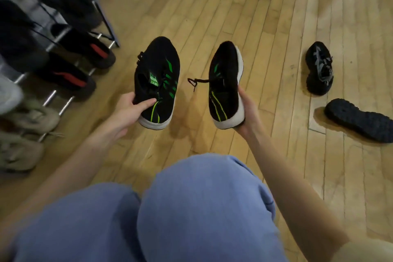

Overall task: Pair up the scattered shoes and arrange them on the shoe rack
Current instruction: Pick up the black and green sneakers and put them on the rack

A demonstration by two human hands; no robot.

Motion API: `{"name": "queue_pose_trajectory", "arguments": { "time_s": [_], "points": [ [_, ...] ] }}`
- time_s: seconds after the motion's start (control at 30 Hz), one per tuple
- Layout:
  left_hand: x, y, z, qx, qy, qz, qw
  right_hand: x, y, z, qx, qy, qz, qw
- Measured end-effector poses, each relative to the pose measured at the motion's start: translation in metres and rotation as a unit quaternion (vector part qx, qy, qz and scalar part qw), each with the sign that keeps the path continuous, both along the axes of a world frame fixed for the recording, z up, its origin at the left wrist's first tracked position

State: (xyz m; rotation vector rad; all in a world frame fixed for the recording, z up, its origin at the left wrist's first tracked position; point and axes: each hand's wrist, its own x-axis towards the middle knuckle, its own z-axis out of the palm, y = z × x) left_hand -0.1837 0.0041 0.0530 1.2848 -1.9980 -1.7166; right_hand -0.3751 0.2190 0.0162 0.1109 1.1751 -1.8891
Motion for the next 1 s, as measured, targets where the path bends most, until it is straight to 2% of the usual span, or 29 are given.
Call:
{"name": "queue_pose_trajectory", "arguments": {
  "time_s": [0.07,0.2,0.37,0.5,0.67,0.83,1.0],
  "points": [
    [0.018,-0.012,0.017,-0.036,0.026,0.029,0.999,0.01,-0.014,0.016,-0.062,-0.021,0.03,0.997],
    [0.048,-0.031,0.049,-0.07,0.078,0.073,0.992,0.034,-0.046,0.052,-0.086,0.004,0.093,0.992],
    [0.075,-0.051,0.084,-0.084,0.136,0.108,0.981,0.054,-0.09,0.095,-0.02,0.114,0.148,0.982],
    [0.094,-0.057,0.11,-0.097,0.159,0.132,0.974,0.066,-0.125,0.124,-0.006,0.138,0.142,0.98],
    [0.113,-0.06,0.148,-0.137,0.196,0.157,0.958,0.089,-0.166,0.163,-0.043,0.245,0.105,0.963],
    [0.129,-0.059,0.185,-0.175,0.254,0.203,0.93,0.115,-0.203,0.189,-0.095,0.312,0.063,0.943],
    [0.15,-0.055,0.224,-0.216,0.308,0.27,0.886,0.136,-0.228,0.22,-0.115,0.311,0.091,0.939]
  ]
}}
